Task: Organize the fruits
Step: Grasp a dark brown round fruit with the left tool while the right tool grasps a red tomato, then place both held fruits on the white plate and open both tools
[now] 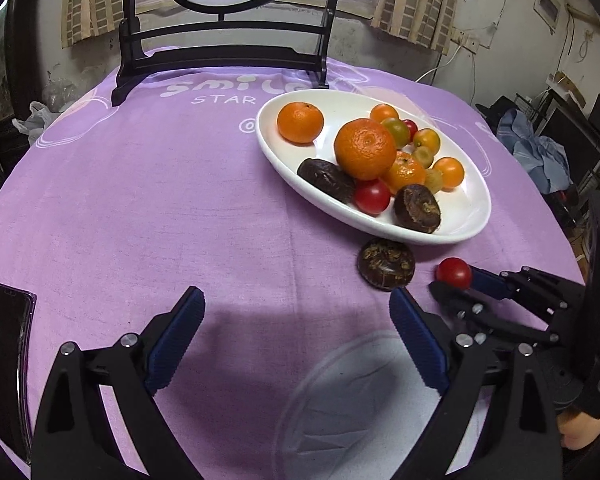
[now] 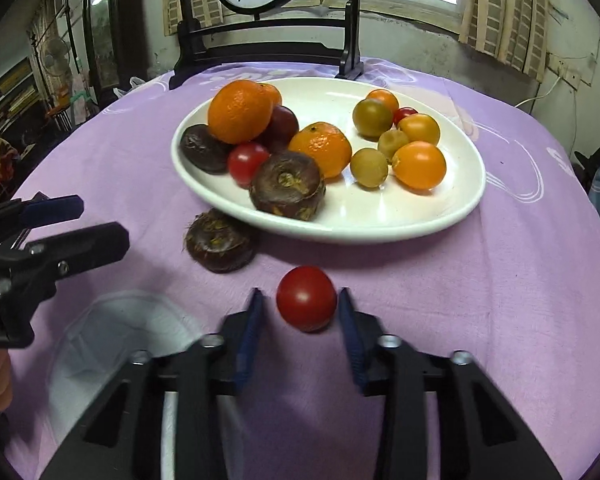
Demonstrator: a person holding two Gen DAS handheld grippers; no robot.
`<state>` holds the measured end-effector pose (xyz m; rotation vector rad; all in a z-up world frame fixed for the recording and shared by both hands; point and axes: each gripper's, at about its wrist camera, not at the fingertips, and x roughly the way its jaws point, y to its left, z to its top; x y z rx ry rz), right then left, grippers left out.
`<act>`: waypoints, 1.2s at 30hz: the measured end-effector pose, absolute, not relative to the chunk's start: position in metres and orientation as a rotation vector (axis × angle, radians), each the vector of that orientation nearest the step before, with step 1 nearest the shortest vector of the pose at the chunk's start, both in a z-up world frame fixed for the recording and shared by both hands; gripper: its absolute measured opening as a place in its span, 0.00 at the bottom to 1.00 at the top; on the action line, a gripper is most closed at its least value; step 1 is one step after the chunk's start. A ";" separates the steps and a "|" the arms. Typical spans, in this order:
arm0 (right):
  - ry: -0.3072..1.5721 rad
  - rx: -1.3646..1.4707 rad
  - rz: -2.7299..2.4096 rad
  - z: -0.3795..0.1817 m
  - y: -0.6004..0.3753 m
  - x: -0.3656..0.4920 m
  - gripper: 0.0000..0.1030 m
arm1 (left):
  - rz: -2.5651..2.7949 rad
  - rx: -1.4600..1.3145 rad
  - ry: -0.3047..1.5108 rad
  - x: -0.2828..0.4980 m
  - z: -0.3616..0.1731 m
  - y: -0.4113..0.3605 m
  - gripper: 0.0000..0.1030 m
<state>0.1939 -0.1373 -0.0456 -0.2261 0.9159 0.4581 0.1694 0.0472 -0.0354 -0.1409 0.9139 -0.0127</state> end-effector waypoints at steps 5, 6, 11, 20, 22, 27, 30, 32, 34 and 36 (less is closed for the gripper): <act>0.913 -0.186 0.467 -0.040 -0.149 0.190 0.27 | -0.015 -0.130 0.936 0.171 -0.043 0.042 0.89; 0.903 -0.175 0.468 -0.036 -0.153 0.186 0.27 | -0.018 -0.122 0.940 0.171 -0.045 0.040 0.89; 0.852 -0.129 0.443 -0.017 -0.186 0.163 0.27 | -0.060 -0.076 0.967 0.171 -0.052 0.018 0.89; 0.820 -0.040 0.455 -0.008 -0.214 0.152 0.27 | -0.050 -0.064 1.009 0.198 -0.061 -0.005 0.82; 0.813 -0.032 0.468 -0.005 -0.216 0.151 0.27 | -0.035 -0.040 0.996 0.206 -0.061 -0.011 0.74; 0.808 -0.031 0.473 -0.003 -0.217 0.150 0.27 | -0.044 0.013 0.979 0.218 -0.060 -0.025 0.55; 0.812 -0.041 0.476 -0.004 -0.215 0.149 0.27 | -0.056 0.063 0.970 0.216 -0.058 -0.035 0.41; 0.815 -0.050 0.480 -0.005 -0.213 0.149 0.27 | -0.059 0.040 0.977 0.213 -0.057 -0.032 0.41; 0.816 -0.054 0.482 -0.005 -0.211 0.148 0.27 | -0.085 0.011 0.987 0.207 -0.054 -0.028 0.41; 0.818 -0.055 0.483 -0.005 -0.211 0.149 0.27 | -0.112 0.007 0.988 0.199 -0.052 -0.027 0.41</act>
